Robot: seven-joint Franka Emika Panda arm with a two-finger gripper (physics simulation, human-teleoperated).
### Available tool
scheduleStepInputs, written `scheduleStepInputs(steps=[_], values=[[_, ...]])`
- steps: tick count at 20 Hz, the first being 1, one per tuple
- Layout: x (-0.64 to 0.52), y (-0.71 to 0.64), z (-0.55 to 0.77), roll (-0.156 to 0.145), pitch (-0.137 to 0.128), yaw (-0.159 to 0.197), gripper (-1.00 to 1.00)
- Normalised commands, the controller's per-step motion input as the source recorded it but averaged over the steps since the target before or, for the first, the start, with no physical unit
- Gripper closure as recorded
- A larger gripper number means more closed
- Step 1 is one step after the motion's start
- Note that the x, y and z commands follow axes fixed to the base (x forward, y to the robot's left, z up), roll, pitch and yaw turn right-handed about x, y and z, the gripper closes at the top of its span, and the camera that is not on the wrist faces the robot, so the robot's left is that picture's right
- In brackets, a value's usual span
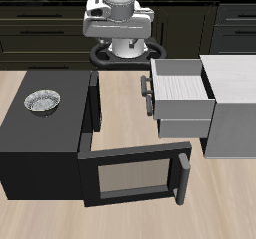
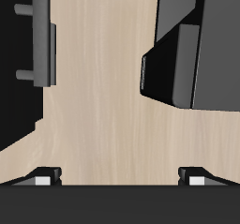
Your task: Place the bowl in the top drawer and close the top drawer
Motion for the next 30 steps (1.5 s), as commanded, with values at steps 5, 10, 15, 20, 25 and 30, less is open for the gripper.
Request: scheduleStepInputs(steps=[5, 10, 15, 20, 25, 30], values=[[0.21, -0.3, 0.17, 0.022, 0.024, -0.022, -1.0], [0.28, -0.39, 0.16, 0.007, 0.024, -0.005, -1.0], [0.26, -0.34, 0.15, -0.027, -0.016, 0.004, -1.0], [0.17, -0.22, 0.14, -0.021, -0.019, -0.022, -1.0], [0.23, -0.24, 0.08, -0.017, 0.018, 0.013, -1.0], [0.24, -0.2, 0.08, -0.002, 0.012, 0.014, -1.0]])
